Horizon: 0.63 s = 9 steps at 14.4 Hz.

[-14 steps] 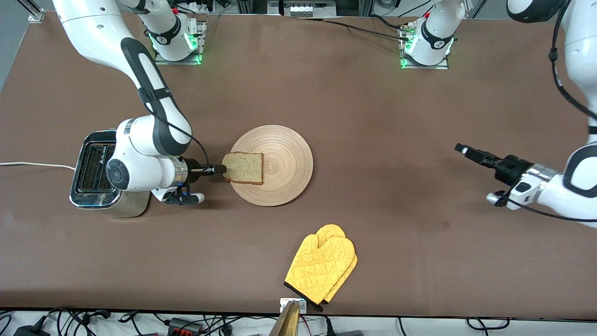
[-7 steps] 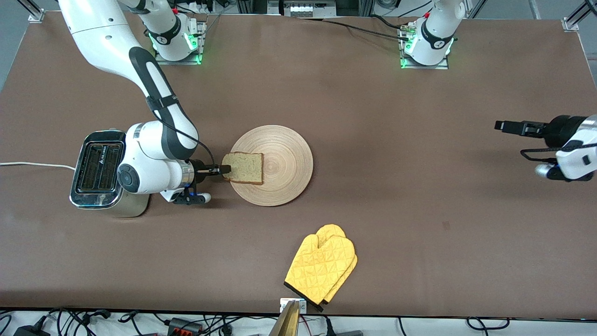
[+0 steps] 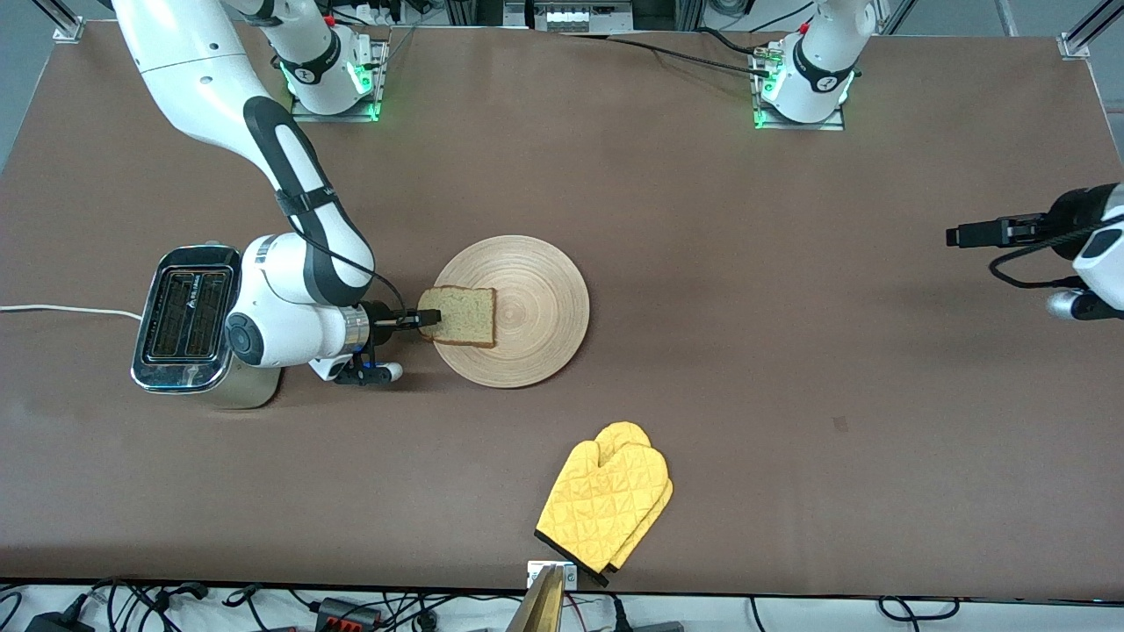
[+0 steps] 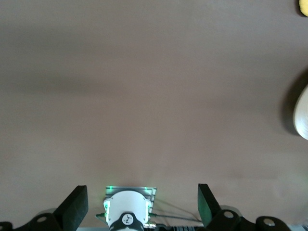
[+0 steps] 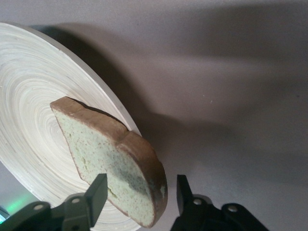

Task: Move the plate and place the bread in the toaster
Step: 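Grasp the bread slice with the right gripper while the left gripper withdraws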

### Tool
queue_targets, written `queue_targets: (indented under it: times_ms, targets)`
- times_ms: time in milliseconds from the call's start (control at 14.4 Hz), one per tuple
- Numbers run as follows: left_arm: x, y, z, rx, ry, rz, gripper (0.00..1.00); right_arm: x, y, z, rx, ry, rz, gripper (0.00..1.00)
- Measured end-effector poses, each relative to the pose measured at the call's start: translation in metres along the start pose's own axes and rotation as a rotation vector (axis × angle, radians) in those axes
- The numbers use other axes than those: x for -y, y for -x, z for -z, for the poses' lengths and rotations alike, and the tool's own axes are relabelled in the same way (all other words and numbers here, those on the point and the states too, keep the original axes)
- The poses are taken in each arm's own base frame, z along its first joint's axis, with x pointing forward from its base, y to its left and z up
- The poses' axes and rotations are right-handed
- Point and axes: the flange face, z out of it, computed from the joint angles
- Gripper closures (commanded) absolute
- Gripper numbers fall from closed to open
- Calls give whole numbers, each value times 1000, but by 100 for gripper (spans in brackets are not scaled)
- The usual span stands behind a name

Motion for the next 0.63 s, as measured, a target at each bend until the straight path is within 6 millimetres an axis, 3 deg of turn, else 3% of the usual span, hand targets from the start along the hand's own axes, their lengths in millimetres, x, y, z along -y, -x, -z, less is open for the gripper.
queue_targets:
  times_ms: [209, 418, 627]
  targets:
    - [-29, 29, -15, -47, -99, -1, 0, 0, 0, 0, 0, 0, 1, 64]
    - [-28, 48, -25, -47, -126, 14, 0, 0, 0, 0, 1, 0, 7, 83]
    - [-24, 49, -28, -48, -126, 22, 0, 0, 0, 0, 0, 0, 22, 96]
